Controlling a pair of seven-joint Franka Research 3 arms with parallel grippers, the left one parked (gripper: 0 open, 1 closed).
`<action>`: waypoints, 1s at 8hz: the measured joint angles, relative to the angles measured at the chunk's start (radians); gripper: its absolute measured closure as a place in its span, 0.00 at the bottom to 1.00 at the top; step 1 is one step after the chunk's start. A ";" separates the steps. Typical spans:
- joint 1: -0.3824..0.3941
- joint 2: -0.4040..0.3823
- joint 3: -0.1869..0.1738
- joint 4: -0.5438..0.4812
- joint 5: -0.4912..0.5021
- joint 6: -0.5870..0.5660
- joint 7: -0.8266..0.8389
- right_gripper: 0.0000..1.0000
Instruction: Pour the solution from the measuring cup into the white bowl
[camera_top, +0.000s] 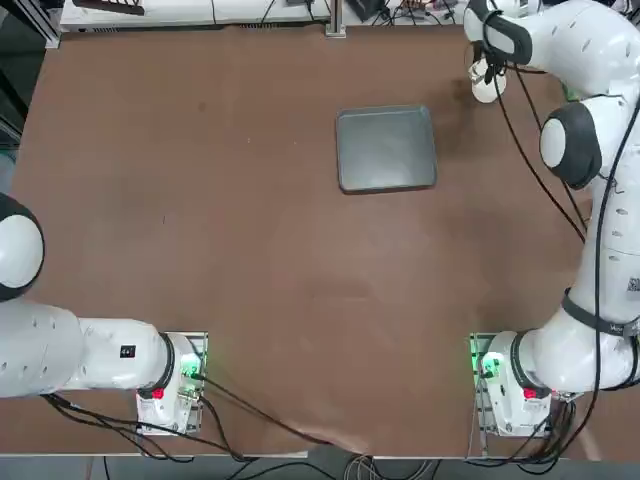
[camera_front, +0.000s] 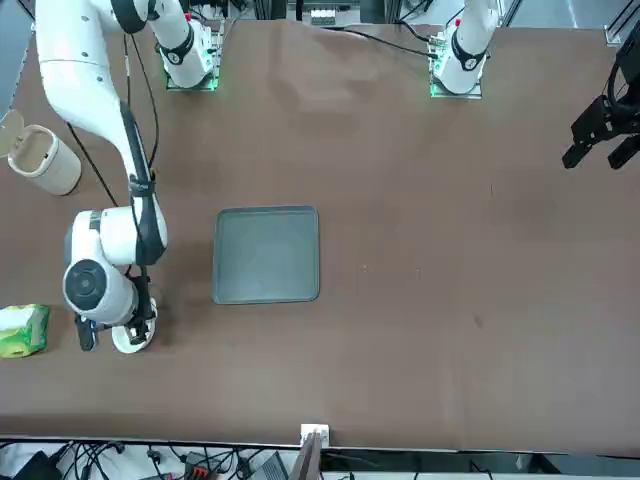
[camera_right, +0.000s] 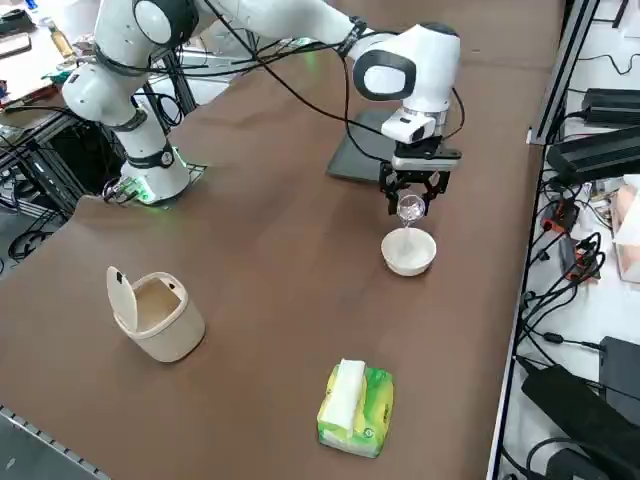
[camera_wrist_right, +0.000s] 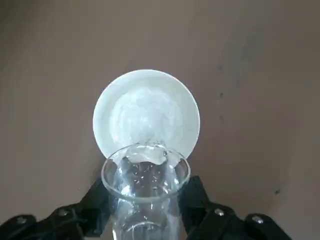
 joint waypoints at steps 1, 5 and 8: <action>-0.011 0.000 0.000 0.007 0.036 0.000 -0.029 0.27; -0.057 0.000 0.000 0.011 0.181 -0.001 -0.181 0.27; -0.108 0.002 0.000 0.010 0.331 -0.002 -0.304 0.27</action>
